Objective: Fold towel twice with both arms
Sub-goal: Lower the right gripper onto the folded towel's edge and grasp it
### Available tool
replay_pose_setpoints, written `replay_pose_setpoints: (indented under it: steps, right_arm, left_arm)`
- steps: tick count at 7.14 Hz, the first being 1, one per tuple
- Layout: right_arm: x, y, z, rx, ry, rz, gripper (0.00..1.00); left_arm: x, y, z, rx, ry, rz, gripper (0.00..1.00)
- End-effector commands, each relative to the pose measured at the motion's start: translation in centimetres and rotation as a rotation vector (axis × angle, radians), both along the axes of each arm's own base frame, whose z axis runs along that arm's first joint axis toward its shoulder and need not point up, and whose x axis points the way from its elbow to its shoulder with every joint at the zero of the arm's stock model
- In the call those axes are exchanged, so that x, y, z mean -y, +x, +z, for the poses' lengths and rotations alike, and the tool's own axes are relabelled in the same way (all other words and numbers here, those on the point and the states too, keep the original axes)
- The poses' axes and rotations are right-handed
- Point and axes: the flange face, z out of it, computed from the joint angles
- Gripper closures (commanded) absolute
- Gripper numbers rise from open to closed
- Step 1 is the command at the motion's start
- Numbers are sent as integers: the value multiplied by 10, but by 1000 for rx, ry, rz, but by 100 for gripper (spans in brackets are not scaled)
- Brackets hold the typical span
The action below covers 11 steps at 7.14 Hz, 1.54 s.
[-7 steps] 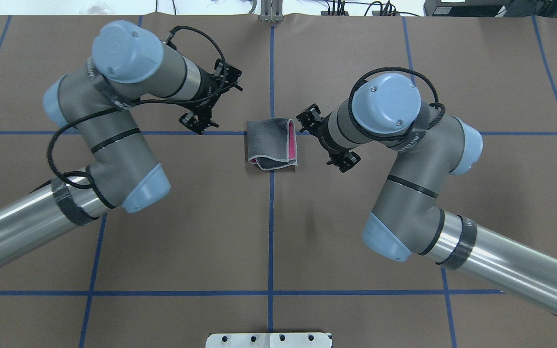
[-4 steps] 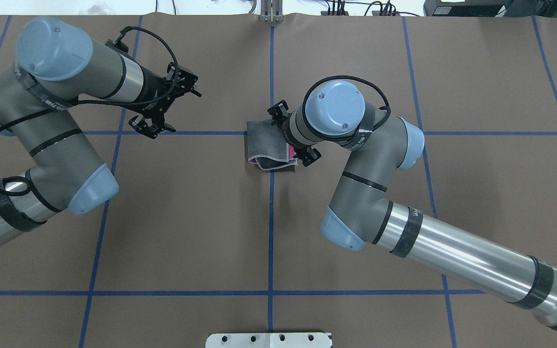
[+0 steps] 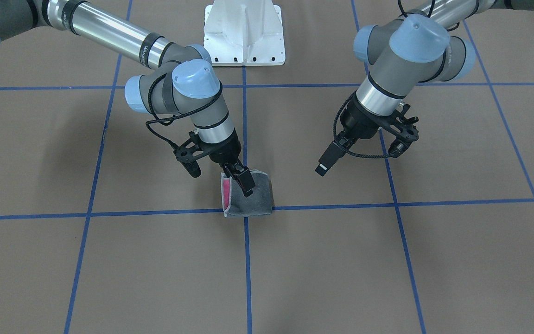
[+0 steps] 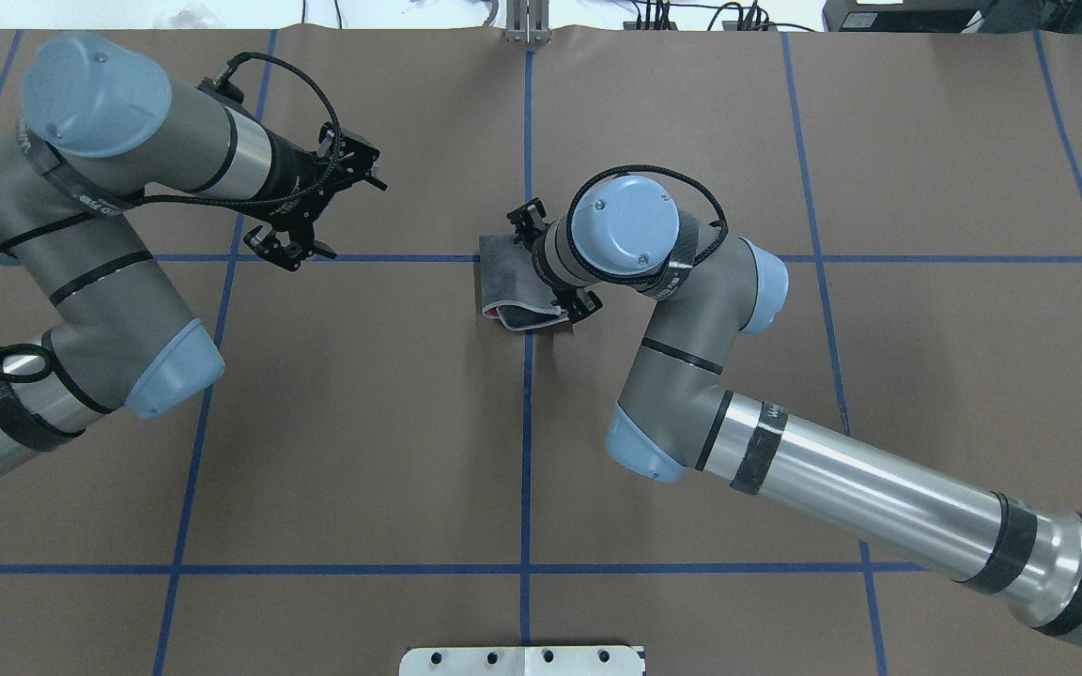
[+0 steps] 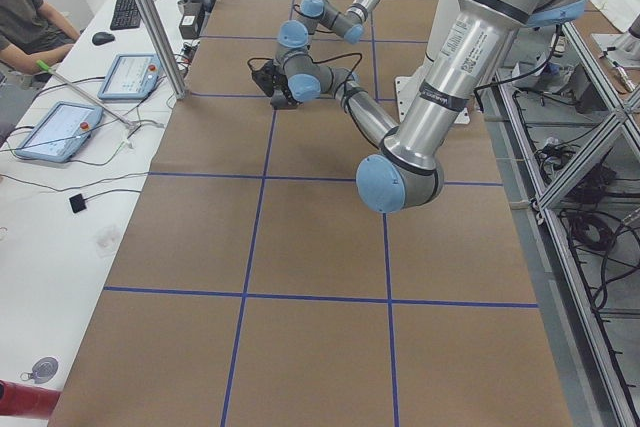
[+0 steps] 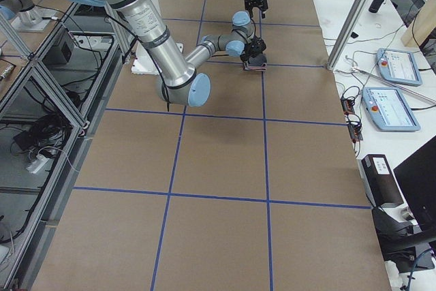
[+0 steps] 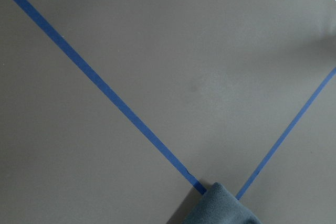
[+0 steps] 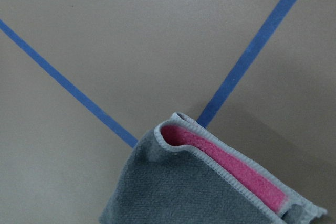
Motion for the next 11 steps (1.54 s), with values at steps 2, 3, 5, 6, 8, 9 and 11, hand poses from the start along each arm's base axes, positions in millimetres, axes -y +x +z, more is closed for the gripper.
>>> replay_pose_setpoints:
  steps: [2,3,5,6,8,9,11]
  right_arm:
    - [-4,-8,10,-19,-1,3,4]
    - [-9,-12,13,-23,-2,-5,4]
    - [-11,-13,19,-30,-6,-8,4]
    - [-12,-13,19,-31,-4,-11,5]
    - [-11,-14,18,-31,-4,-11,13]
    - [-12,-13,21,-33,-7,-10,20]
    - [-12,-13,21,-30,-14,-5,34]
  left_arm:
    - [-1,1,0,0,1,1,0]
    - [-1,1,-1,0,2,0,0]
    - [-1,2,-2,-1,4,0,0]
    - [-1,2,-2,-2,3,1,0]
    - [0,1,-3,-2,3,0,0]
    - [0,1,-5,-4,4,-1,0]
    - [0,0,-4,-3,3,-3,0]
